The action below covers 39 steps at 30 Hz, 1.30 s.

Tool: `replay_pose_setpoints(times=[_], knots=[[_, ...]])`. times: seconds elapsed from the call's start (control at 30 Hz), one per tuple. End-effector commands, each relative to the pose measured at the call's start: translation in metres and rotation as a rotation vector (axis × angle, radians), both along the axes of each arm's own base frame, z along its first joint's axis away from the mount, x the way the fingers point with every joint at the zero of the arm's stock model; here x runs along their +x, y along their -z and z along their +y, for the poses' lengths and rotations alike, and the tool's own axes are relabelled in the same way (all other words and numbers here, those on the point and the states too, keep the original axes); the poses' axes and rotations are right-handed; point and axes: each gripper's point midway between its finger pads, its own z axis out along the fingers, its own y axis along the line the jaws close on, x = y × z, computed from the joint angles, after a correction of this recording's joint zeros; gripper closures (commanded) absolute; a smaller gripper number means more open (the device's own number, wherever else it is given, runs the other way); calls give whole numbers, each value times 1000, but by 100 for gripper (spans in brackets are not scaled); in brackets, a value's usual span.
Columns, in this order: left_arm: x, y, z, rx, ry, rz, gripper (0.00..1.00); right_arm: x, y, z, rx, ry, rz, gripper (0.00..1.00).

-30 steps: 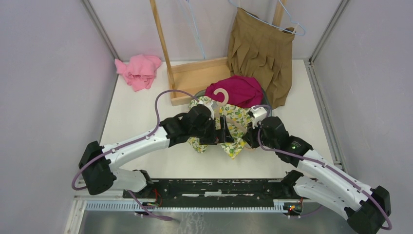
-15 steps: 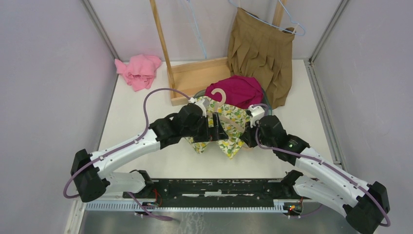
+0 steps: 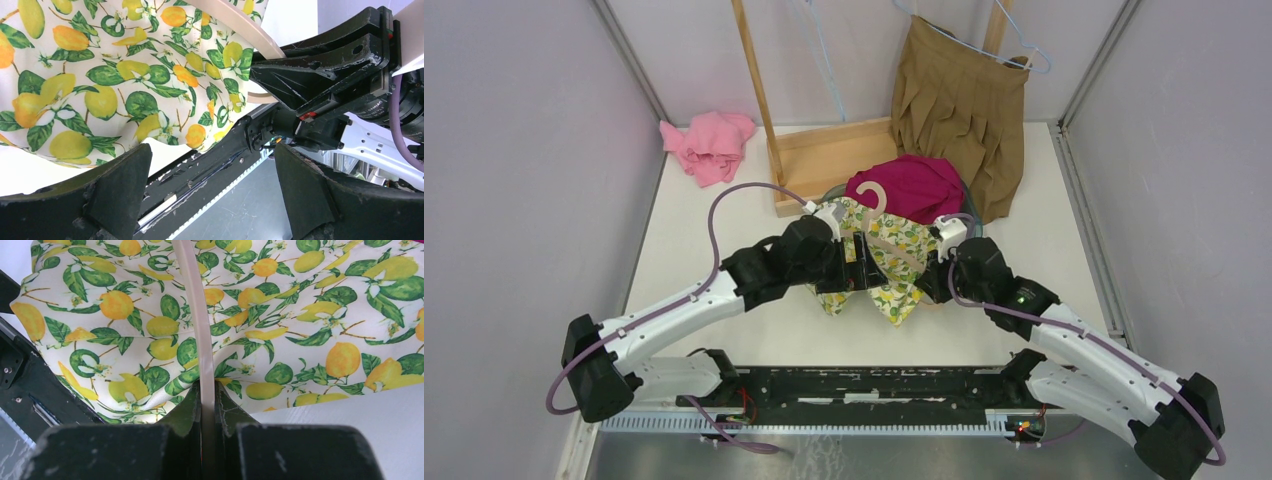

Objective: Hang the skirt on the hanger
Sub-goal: Hang the skirt on the hanger.

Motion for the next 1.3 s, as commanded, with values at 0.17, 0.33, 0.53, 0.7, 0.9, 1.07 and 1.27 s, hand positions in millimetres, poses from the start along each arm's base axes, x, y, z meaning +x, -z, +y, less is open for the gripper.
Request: replay_pose_setpoints(times=[0.17,0.33,0.53,0.7,0.9,1.07,1.27], knots=[[6,-9,-1,-28,6,-66,1,19,-20,-4,34,83,-77,99],[6,-7,0,-27,10,-75,1,19,-20,-4,32,83,-75,99],[9,-6,1,-20,5,-89,1,21,-18,-3,26,85,-69,99],[9,-6,2,-19,-4,-80,1,22,-19,-1,37,86,-70,99],[7,-5,8,-23,-26,-83,1,21,-21,2,48,74,-67,99],[11,-16,11,-9,-28,-111,1,19,-22,1,49,70,-73,99],[11,-29,17,-22,-48,-136,1,18,-22,-1,33,60,-77,99]])
